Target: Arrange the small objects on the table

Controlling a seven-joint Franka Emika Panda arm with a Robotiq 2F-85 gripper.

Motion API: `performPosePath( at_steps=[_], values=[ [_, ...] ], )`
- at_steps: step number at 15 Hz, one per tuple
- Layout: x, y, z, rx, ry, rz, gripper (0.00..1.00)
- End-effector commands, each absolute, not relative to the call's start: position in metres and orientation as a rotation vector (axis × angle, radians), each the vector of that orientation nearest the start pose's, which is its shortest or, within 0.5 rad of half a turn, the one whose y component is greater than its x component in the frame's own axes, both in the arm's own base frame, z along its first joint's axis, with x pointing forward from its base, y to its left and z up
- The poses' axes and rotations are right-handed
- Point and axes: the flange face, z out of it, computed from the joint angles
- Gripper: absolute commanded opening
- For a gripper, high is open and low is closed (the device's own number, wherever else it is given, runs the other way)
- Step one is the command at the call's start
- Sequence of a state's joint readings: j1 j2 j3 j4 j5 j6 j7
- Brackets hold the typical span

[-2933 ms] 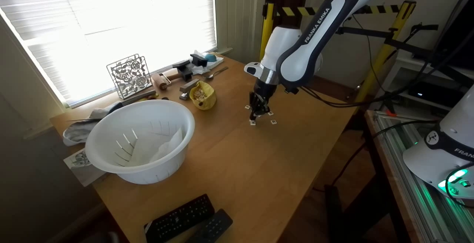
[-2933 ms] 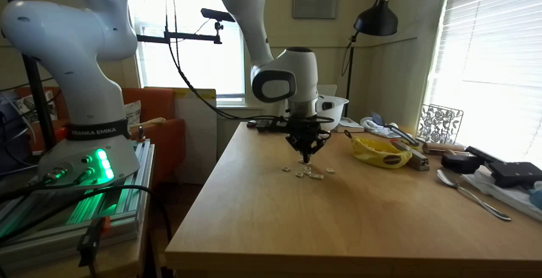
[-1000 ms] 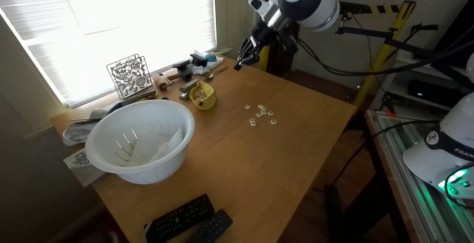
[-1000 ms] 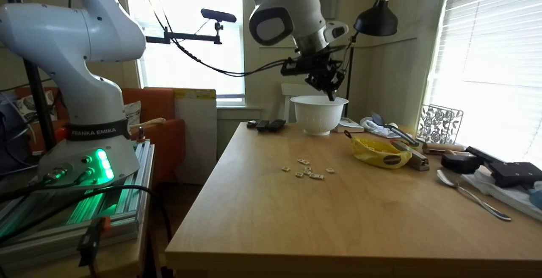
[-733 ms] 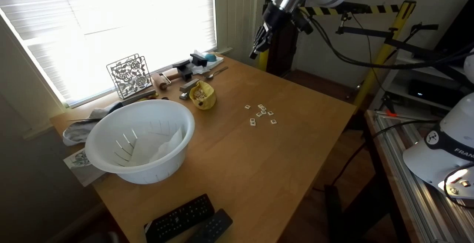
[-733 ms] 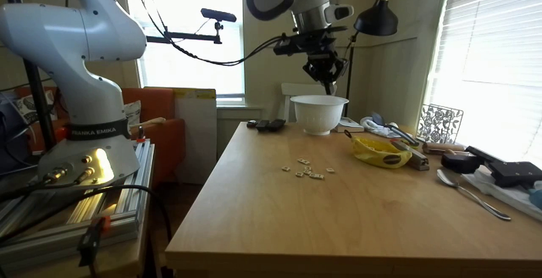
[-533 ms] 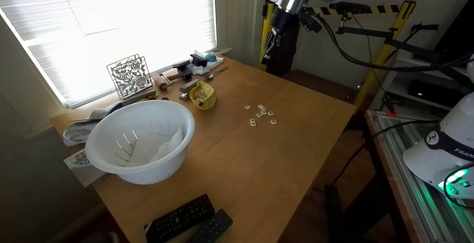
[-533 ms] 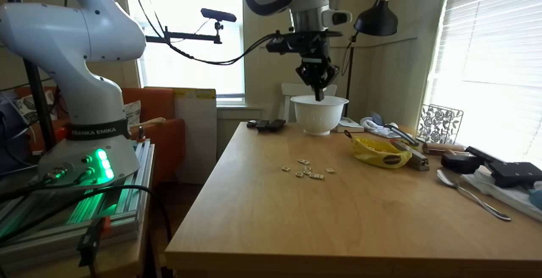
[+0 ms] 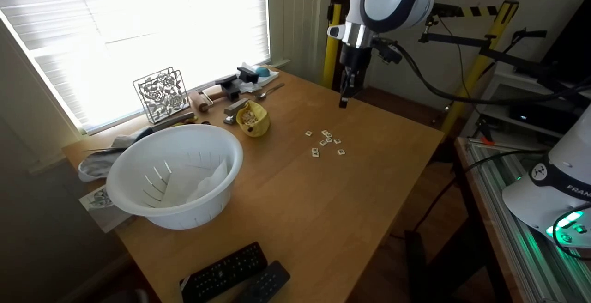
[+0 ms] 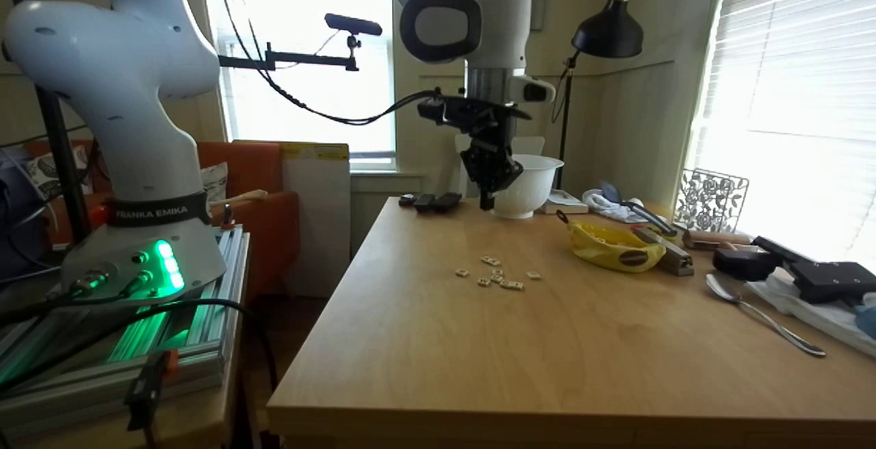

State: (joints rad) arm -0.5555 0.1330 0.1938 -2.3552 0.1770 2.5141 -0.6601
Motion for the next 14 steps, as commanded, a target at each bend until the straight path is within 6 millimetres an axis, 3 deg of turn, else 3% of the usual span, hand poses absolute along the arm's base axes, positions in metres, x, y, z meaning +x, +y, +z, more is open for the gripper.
performPosePath(
  at_steps=[1, 6, 14],
  values=[
    [0.492, -0.166, 0.244, -3.058, -0.180, -0.117, 0.00],
    [0.504, -0.149, 0.208, -3.104, -0.090, -0.153, 0.00],
    [0.506, -0.154, 0.165, -3.134, 0.074, -0.196, 0.00]
  ],
)
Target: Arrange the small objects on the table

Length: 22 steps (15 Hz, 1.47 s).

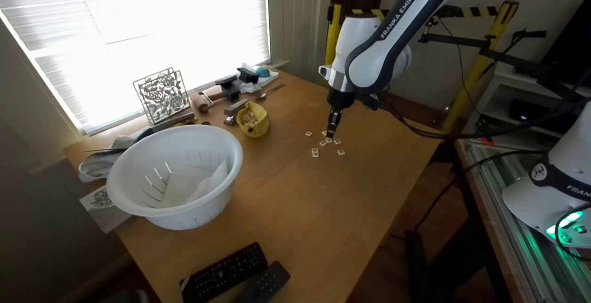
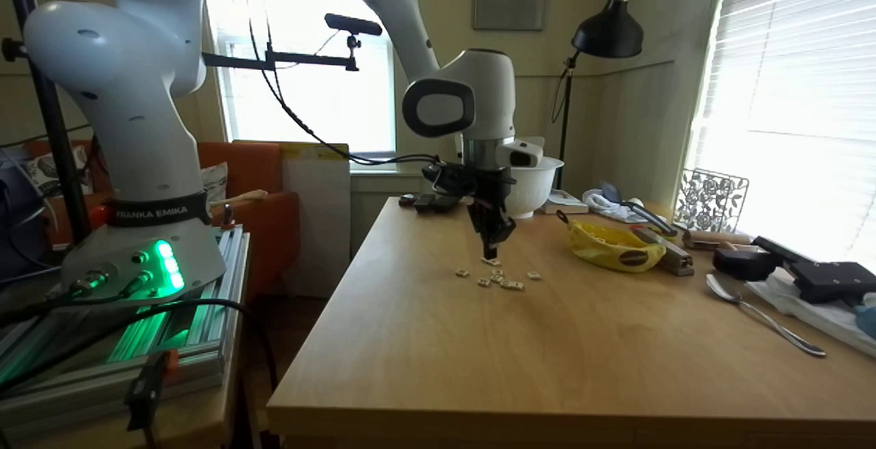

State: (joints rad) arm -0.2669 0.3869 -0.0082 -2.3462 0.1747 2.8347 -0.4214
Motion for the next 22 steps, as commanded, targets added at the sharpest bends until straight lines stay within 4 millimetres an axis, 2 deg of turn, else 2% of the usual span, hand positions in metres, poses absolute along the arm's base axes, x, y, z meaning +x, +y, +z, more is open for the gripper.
performPosePath(
  at_steps=[1, 5, 11, 15, 18, 22],
  values=[
    [0.507, -0.154, 0.162, -3.130, 0.087, -0.211, 0.00],
    [0.510, -0.153, 0.154, -3.116, 0.124, -0.267, 0.00],
    [0.510, -0.154, 0.142, -3.116, 0.174, -0.261, 0.00],
    [0.513, -0.152, 0.138, -3.107, 0.146, -0.260, 0.00],
    [0.516, -0.147, 0.137, -3.088, 0.016, -0.262, 0.00],
    [0.515, -0.145, 0.133, -3.088, -0.305, -0.239, 0.00]
  ],
)
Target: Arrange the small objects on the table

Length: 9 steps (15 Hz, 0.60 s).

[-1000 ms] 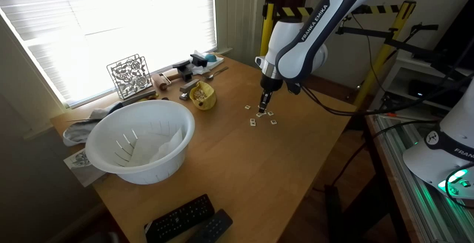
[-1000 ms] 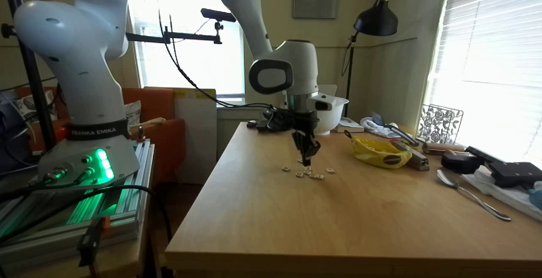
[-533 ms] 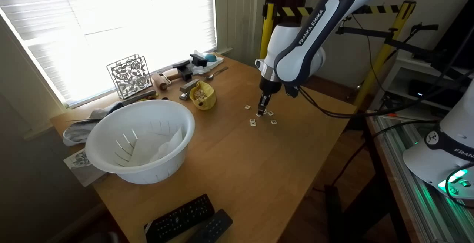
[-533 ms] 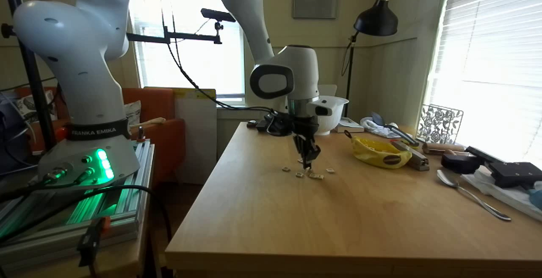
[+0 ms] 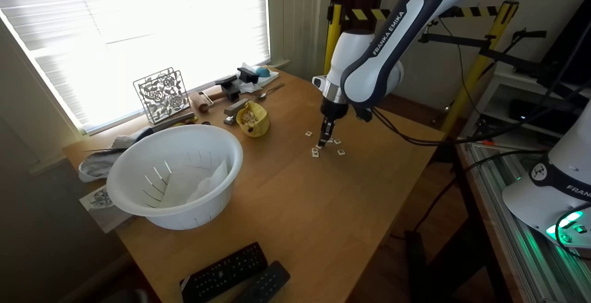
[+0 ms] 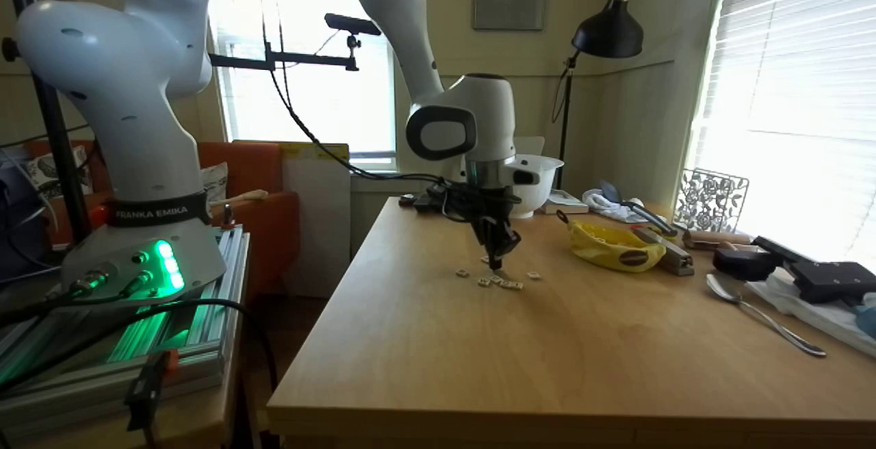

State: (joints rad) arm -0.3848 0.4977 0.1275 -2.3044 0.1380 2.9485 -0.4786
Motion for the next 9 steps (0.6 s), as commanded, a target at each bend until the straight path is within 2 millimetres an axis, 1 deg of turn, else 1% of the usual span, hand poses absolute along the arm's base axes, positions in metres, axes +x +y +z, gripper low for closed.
performPosePath(
  at_steps=[1, 5, 9],
  values=[
    [0.514, -0.149, 0.133, -3.095, -0.374, -0.232, 0.00],
    [0.515, -0.158, 0.134, -3.084, -0.621, -0.228, 0.00],
    [0.515, -0.160, 0.132, -3.026, -0.859, -0.236, 0.00]
  ],
)
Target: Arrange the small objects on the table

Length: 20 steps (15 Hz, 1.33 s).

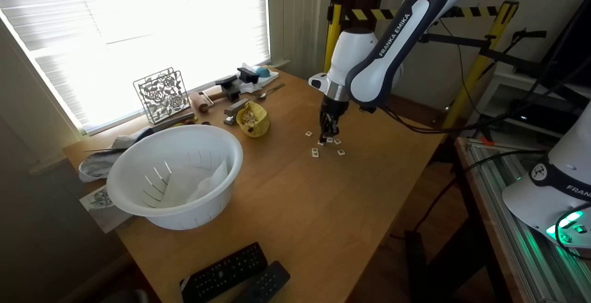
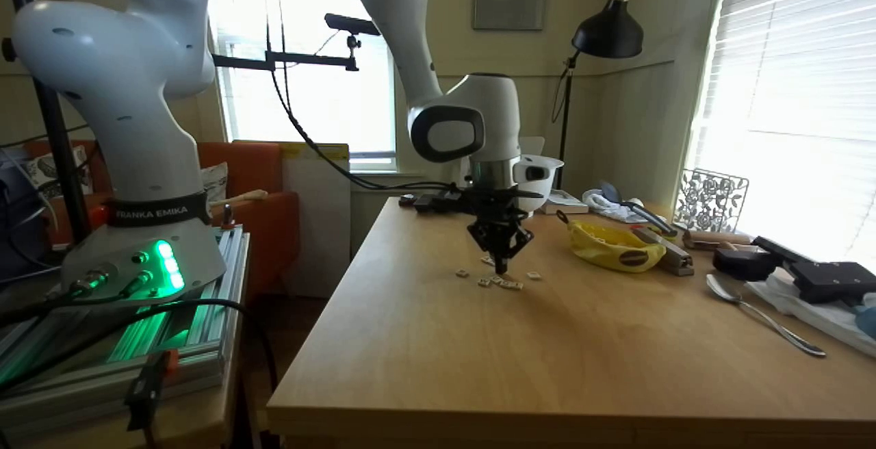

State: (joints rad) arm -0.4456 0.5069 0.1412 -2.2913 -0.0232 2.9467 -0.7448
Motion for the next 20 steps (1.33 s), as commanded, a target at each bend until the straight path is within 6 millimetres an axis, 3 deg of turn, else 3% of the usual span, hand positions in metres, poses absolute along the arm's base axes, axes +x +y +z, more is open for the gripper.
performPosePath(
  at_steps=[1, 3, 4, 11, 20],
  values=[
    [0.515, -0.160, 0.131, -3.011, -0.908, -0.238, 0.00],
    [0.516, -0.161, 0.135, -2.994, -0.950, -0.263, 0.00],
    [0.513, -0.157, 0.145, -3.031, -0.883, -0.266, 0.01],
    [0.514, -0.159, 0.145, -3.015, -0.926, -0.272, 0.01],
    [0.517, -0.157, 0.142, -2.911, -1.316, -0.240, 0.00]
  ],
)
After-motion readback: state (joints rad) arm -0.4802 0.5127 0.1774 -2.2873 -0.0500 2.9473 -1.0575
